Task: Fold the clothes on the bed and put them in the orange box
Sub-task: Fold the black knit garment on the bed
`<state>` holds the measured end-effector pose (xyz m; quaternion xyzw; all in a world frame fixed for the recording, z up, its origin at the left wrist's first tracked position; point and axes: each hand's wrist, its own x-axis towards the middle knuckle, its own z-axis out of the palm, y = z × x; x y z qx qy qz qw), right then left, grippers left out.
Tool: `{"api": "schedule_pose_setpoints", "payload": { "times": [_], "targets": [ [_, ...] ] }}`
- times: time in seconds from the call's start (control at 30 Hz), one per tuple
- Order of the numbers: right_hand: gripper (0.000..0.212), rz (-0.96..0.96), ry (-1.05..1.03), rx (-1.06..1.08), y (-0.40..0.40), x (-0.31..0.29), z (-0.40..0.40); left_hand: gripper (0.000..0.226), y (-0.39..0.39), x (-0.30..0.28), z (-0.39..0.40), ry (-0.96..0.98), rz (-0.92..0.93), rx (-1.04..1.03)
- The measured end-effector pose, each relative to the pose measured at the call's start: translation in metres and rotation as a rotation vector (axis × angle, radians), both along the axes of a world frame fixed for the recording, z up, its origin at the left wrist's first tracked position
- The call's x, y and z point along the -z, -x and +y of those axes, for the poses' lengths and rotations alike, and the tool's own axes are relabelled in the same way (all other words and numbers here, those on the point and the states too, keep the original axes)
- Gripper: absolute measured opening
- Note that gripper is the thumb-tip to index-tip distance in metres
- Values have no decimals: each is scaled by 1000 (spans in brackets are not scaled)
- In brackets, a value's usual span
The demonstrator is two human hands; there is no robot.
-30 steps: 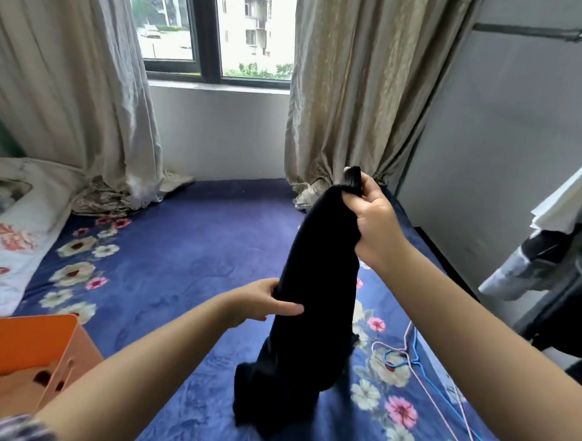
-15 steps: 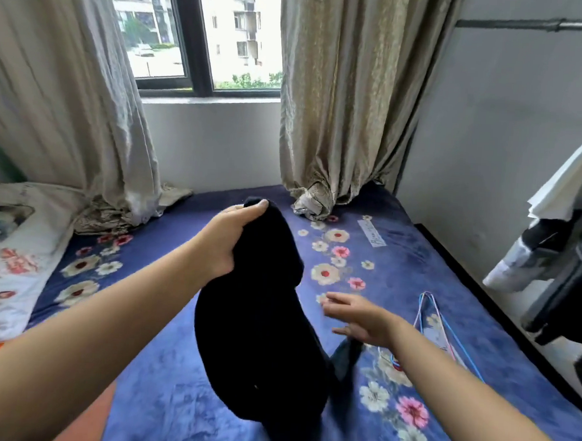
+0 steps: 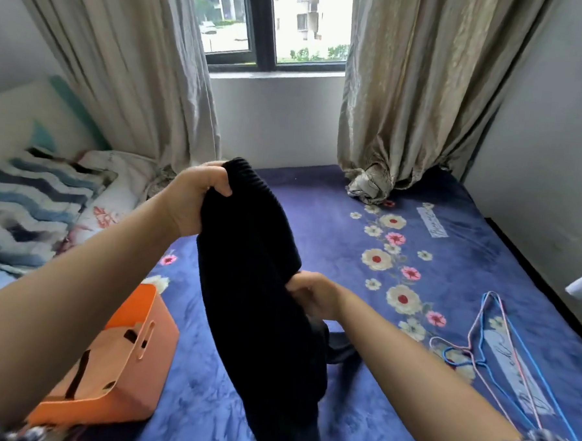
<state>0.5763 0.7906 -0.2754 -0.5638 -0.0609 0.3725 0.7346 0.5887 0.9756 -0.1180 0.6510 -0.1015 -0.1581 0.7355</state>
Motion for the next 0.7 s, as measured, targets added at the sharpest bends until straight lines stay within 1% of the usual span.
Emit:
{"api": "schedule_pose_setpoints", "payload": {
  "times": [0.03, 0.07, 0.1, 0.13, 0.17, 0.2, 0.23, 0.27, 0.3, 0.33, 0.37, 0.4, 0.43, 0.5, 0.53, 0.63, 0.7],
  "targets": [
    [29, -22, 15, -51, 1, -2, 2, 47, 0, -1, 4, -2, -8, -20],
    [25, -39, 35, -91, 2, -4, 4, 42, 1, -2, 6, -8, -13, -42],
    [13, -45, 59, -115, 1, -3, 5, 37, 2, -3, 8, -14, -19, -60],
    [11, -68, 98, -107, 3, -6, 5, 34, 3, -3, 8, -23, -26, -73],
    [27, -96, 143, -64, 1, -3, 4, 32, 4, -2, 8, -29, -32, -74],
    [36, -118, 195, -33, 2, -7, 2, 28, 5, -2, 7, -32, -38, -68],
    [31, -136, 228, 9, 2, -8, 1, 25, 6, 1, 5, -33, -39, -55],
    [13, -182, 289, 27, 2, -12, 1, 22, 6, 0, 4, -32, -44, -35],
    [15, -223, 346, 5, 3, -16, 2, 20, 6, 0, 1, -26, -44, -12],
    [42, -273, 462, -39, 2, -16, 3, 20, 5, -1, -1, -23, -46, 7],
    [59, -288, 555, -78, 4, -18, 6, 20, 5, -2, -4, -18, -49, 28],
    [61, -305, 593, -88, 5, -16, 11, 21, 4, -5, -5, -13, -55, 49],
    [50, -319, 601, -58, 3, -15, 16, 21, 2, -10, -6, -10, -69, 64],
    [19, -346, 572, 20, 3, -18, 25, 22, -1, -19, -2, -4, -99, 66],
    [13, -341, 509, 77, 1, -23, 29, 23, -2, -25, 3, 1, -117, 60],
    [15, -328, 303, 252, -6, -36, 28, 29, -2, -35, 18, -2, -161, 20],
    [23, -351, 218, 402, -16, -43, 20, 25, -2, -36, 28, -58, -177, -39]
  ]
}}
